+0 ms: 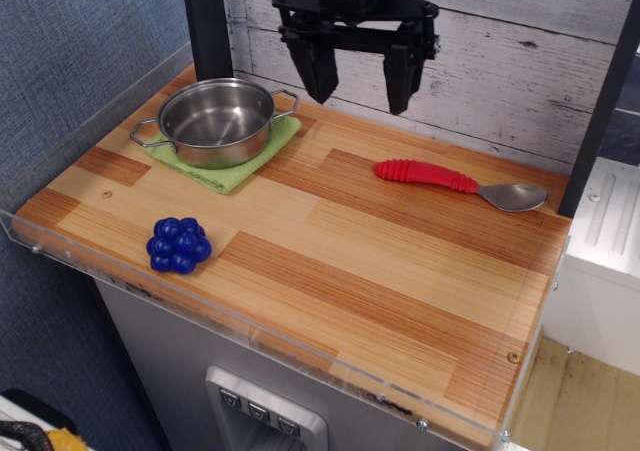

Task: Place the pot on top of the green cloth

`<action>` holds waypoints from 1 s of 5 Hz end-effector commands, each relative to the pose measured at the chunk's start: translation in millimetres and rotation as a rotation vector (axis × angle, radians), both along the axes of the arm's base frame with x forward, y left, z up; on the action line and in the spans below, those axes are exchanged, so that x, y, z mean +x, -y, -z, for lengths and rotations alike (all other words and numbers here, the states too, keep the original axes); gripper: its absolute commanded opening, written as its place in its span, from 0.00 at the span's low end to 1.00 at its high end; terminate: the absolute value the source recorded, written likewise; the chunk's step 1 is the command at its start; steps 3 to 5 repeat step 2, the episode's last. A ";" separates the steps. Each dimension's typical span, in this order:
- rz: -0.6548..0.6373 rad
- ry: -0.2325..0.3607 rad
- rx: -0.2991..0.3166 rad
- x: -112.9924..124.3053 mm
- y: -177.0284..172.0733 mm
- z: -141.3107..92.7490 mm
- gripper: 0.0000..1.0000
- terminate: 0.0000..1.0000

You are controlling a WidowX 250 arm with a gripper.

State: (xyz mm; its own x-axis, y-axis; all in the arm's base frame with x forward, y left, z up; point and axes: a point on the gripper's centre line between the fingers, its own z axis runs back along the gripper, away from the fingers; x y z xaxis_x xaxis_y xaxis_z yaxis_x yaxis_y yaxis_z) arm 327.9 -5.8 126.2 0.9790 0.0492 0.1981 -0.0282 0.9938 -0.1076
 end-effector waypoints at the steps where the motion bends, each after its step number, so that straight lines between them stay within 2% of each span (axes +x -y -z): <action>1: 0.060 0.039 0.037 -5.3 17.5 -11.1 1.00 0.00; 2: 0.060 0.039 0.037 -5.3 17.5 -11.1 1.00 1.00; 5: 0.060 0.039 0.037 -5.3 17.5 -11.1 1.00 1.00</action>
